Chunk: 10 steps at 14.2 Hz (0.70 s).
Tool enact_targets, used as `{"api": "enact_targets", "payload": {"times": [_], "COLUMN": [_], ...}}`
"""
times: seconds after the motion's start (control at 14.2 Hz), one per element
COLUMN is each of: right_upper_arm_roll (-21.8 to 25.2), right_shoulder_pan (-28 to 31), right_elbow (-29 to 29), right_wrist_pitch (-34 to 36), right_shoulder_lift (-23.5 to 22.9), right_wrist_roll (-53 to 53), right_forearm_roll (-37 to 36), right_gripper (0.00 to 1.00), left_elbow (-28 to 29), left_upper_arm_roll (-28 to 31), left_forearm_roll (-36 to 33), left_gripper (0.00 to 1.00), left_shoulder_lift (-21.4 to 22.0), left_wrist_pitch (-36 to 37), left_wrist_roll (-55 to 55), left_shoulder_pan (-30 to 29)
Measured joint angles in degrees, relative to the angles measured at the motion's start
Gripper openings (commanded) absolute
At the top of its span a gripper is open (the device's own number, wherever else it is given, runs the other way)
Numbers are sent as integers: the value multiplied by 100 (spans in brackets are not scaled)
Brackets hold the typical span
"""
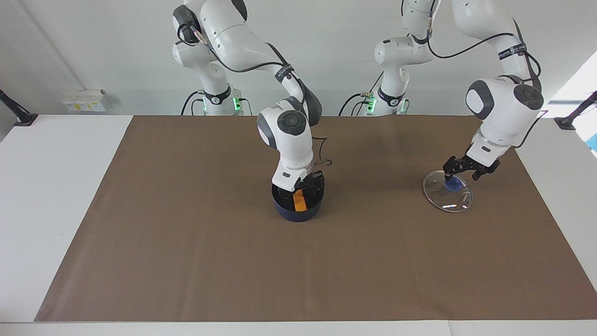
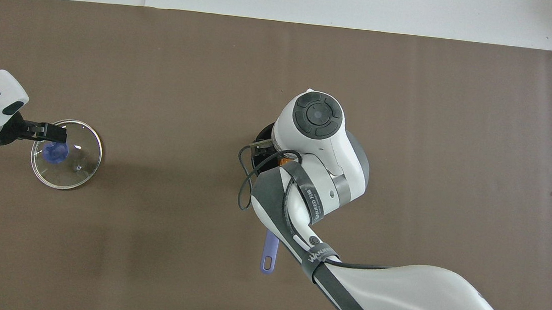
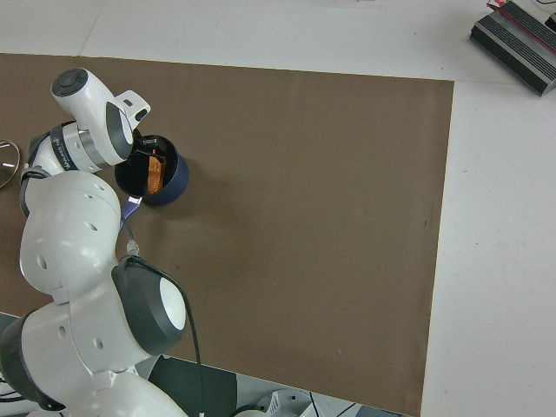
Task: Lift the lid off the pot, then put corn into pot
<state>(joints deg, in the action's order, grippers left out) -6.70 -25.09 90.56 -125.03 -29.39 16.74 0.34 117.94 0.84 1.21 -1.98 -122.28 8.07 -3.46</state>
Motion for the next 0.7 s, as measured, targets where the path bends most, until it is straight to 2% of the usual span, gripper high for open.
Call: {"api": "enact_targets", "payload": {"times": [0.21, 0.49, 0.7], "right_upper_arm_roll": [42, 74, 88], "right_shoulder_pan": [74, 502, 853], "right_elbow": [-97, -149, -156], "right_wrist_pitch": [110, 542, 962], "right_shoulder_lift": [244, 917, 1394], "right_wrist_roll": [0, 0, 0], "right_forearm_roll": [0, 0, -1], "right_gripper": [100, 100, 100], "left_elbow": [-300, -959, -1261], "left_upper_arm_roll": [-93, -141, -151], "left_forearm_roll": [0, 0, -27], "left_gripper": [100, 100, 100], "left_shoulder_lift": [241, 348, 347], "left_wrist_pitch": [472, 1305, 1533], "left_wrist_roll": [11, -15, -102], "left_shoulder_pan": [44, 417, 785]}}
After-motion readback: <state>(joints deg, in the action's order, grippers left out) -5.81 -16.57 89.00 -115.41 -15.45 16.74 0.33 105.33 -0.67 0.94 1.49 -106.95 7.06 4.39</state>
